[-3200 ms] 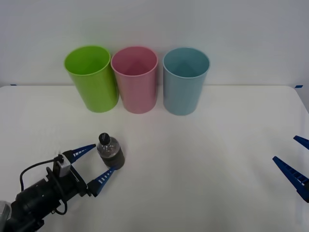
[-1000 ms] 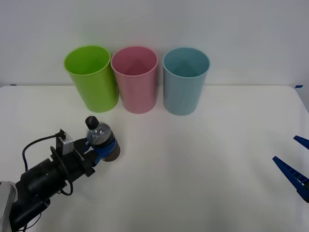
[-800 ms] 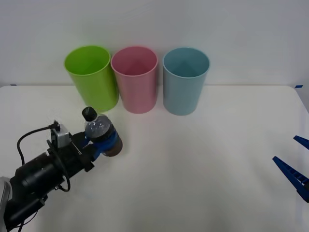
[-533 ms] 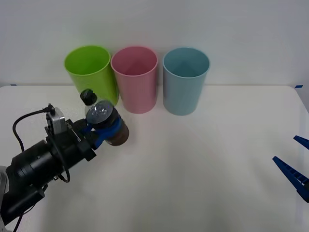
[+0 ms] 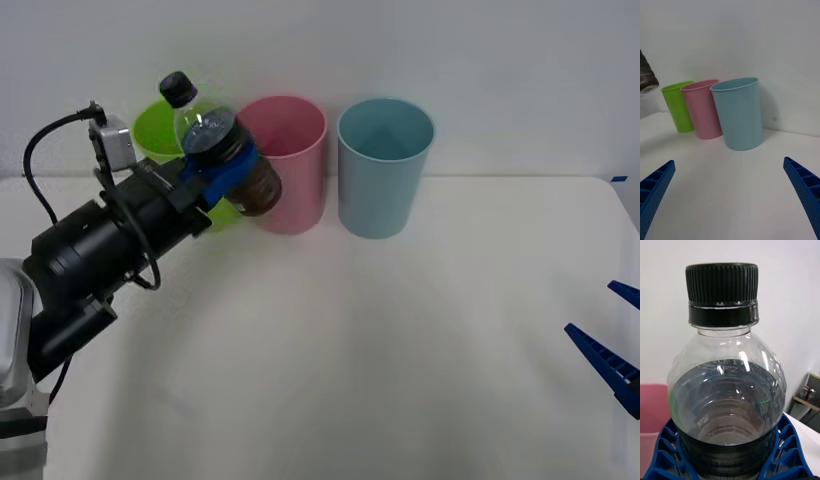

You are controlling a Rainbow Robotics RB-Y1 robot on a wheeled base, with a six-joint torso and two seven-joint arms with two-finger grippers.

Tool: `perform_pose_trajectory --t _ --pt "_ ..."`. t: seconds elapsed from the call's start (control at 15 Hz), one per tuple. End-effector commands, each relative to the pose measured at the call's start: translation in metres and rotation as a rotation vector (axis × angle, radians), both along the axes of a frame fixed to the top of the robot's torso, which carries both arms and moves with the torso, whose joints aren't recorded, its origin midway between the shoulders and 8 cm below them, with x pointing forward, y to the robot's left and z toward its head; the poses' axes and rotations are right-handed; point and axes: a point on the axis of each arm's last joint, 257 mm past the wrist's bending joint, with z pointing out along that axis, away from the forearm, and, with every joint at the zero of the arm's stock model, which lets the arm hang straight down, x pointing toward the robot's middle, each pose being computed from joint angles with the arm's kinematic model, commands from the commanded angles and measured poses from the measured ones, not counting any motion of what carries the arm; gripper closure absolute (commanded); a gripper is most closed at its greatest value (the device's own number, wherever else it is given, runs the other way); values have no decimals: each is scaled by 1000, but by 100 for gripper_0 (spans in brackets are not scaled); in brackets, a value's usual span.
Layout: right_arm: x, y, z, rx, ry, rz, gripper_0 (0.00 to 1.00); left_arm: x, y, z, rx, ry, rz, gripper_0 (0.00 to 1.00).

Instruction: Grasp the object on the table and drop it into the matching bin: aluminum can to the light blue bin, PET bottle to the pink bin.

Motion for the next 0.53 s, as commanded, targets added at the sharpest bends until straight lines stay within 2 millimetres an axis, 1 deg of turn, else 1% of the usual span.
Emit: perform_pose_trajectory --t 0.07,0.33,0.53 --pt "0 0 0 0 0 0 0 31 3 14 -5 14 33 100" --pt "0 0 0 0 0 0 0 76 8 28 14 23 71 100" --pt "0 0 0 0 0 0 0 102 7 38 18 30 96 100"
